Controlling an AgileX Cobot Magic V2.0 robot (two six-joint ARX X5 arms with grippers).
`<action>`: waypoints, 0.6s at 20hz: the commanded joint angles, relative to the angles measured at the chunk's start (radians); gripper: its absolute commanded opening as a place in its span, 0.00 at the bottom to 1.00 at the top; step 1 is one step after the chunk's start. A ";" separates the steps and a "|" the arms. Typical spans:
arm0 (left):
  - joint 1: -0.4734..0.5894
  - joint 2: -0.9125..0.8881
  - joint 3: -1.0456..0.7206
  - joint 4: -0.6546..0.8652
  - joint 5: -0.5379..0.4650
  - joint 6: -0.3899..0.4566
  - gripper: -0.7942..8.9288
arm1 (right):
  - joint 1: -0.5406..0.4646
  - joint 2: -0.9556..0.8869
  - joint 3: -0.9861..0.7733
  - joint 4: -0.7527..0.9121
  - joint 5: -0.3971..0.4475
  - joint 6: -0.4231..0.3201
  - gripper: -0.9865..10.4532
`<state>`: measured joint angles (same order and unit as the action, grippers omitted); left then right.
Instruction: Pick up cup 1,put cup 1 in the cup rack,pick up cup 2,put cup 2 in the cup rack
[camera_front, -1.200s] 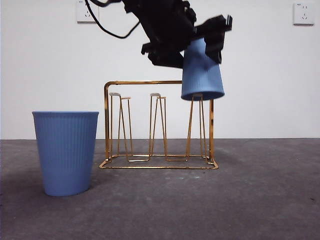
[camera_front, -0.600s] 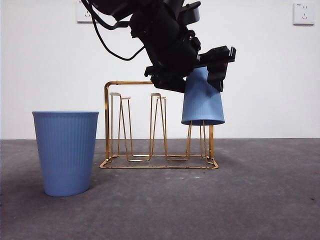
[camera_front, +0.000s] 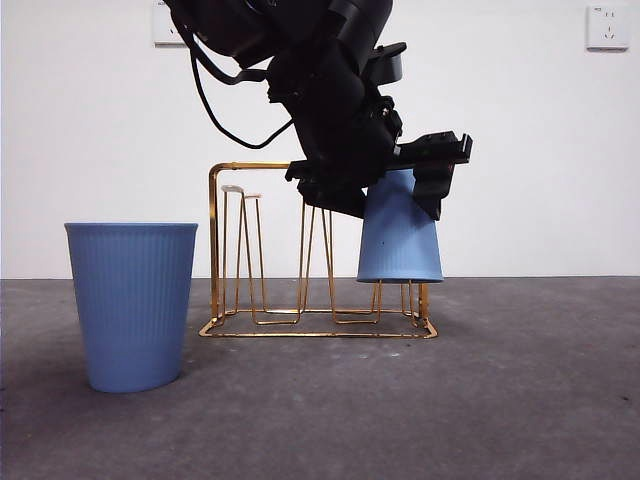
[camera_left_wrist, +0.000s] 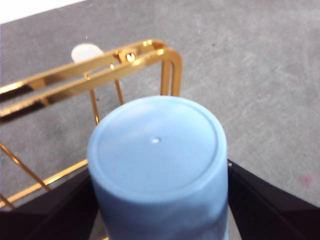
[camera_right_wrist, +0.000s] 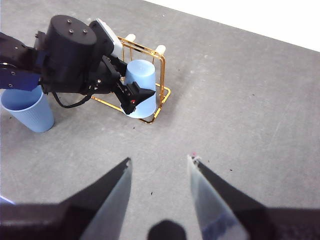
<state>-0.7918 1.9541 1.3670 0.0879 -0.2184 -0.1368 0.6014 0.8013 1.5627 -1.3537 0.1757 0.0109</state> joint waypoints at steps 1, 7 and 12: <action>-0.001 0.028 -0.003 -0.025 0.008 -0.027 0.07 | 0.000 -0.003 -0.008 -0.023 0.000 -0.007 0.26; -0.001 0.029 -0.003 -0.076 0.017 -0.028 0.07 | 0.000 -0.003 -0.008 -0.023 0.000 -0.011 0.26; -0.001 0.029 -0.003 -0.111 0.038 -0.028 0.10 | 0.000 -0.003 -0.008 -0.023 0.000 -0.012 0.26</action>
<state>-0.7925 1.9541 1.3746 0.0067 -0.1993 -0.1425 0.6014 0.8017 1.5627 -1.3537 0.1757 0.0036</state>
